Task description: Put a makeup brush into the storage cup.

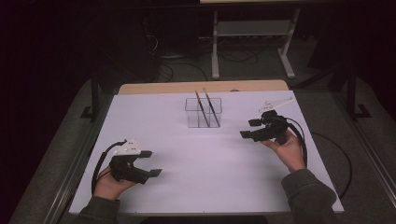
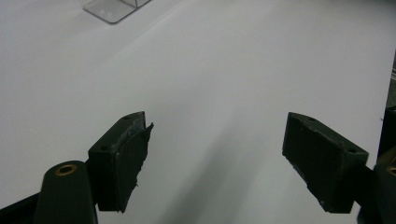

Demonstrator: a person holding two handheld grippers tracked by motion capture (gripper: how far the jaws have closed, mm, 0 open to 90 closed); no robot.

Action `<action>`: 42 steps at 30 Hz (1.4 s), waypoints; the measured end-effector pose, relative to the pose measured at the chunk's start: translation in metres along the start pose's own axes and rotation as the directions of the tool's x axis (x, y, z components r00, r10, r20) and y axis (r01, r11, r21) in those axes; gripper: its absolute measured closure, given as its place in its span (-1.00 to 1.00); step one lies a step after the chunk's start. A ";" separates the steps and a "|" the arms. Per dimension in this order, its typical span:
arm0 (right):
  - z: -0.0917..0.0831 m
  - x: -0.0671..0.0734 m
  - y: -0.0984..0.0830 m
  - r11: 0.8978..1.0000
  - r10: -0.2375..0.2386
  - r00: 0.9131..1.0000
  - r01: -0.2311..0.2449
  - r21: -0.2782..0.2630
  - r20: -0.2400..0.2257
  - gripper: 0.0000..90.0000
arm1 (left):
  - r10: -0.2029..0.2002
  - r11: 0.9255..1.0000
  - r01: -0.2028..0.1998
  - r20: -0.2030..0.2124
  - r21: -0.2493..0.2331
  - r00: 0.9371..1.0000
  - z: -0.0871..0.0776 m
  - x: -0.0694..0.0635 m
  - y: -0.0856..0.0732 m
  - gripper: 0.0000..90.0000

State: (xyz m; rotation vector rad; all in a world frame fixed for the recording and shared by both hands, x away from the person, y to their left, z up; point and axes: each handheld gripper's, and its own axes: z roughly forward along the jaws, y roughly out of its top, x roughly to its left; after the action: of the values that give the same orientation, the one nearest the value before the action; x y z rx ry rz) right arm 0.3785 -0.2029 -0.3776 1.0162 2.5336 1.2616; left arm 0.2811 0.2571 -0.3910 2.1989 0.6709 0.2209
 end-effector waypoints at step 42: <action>-0.015 0.032 -0.052 0.998 -0.004 1.000 0.004 -0.057 0.009 -0.53 | -0.026 1.000 0.026 -0.033 0.000 0.999 0.001 -0.002 -0.001 -0.60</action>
State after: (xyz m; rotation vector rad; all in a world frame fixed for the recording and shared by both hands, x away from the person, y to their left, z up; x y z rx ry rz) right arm 0.3215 -0.2143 -0.4016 1.0022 2.4767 1.3165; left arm 0.2796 0.2565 -0.3925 2.1899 0.7175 0.2438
